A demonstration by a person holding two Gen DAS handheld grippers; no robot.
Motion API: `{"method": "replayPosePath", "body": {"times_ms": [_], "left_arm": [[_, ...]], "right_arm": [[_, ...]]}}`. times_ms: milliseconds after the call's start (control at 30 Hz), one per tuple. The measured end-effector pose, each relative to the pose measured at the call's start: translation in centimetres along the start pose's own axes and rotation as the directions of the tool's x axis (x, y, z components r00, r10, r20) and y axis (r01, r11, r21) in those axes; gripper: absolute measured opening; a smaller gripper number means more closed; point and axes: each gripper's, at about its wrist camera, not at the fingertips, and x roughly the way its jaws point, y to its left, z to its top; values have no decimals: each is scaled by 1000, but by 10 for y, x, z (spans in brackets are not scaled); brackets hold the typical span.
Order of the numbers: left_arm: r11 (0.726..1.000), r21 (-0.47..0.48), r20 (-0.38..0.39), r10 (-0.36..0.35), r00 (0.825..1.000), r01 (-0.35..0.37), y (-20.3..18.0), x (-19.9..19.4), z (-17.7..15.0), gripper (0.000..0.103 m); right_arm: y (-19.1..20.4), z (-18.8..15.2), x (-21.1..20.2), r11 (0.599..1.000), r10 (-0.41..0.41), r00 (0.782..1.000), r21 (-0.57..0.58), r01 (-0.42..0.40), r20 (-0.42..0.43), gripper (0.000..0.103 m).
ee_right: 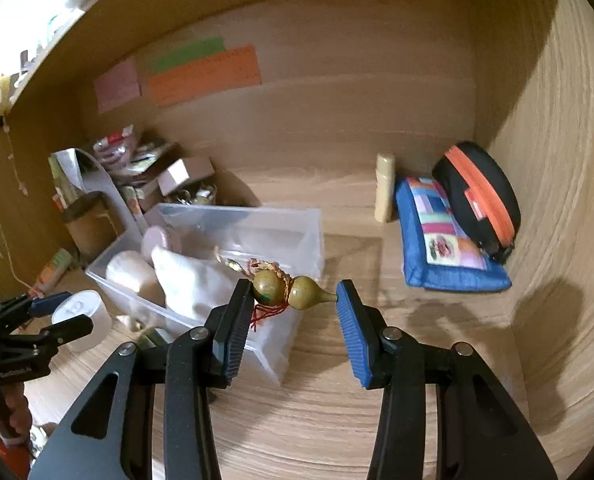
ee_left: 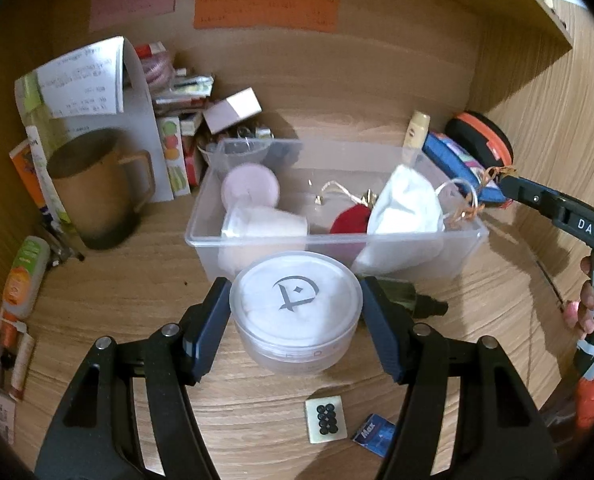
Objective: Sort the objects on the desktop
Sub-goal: 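Grasp the white logo container with the left tool while the right tool carries the gourd-bead string over the box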
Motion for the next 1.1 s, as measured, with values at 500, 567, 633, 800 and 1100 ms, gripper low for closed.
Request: {"method": "replayPosePath", "body": {"times_ms": [500,567,633,800,1100], "left_arm": [[1000,0,66,-10,998,10,17,-16,45,65],[1000,10,67,-9,998,8,17,-13,51,65],[1000,19,67,-6,998,5,17,-10,56,65],[999,35,62,-8,998,6,14,0,68,65],[999,42,31,-30,999,28,6,27,80,65]], "right_arm": [[26,19,2,998,60,997,-17,-60,42,39],[29,21,4,998,65,997,-18,-64,45,39],[32,23,7,997,71,996,-19,-70,47,39],[38,28,18,996,86,995,-23,-85,44,39],[43,36,43,994,107,994,-22,-107,22,39]]}}
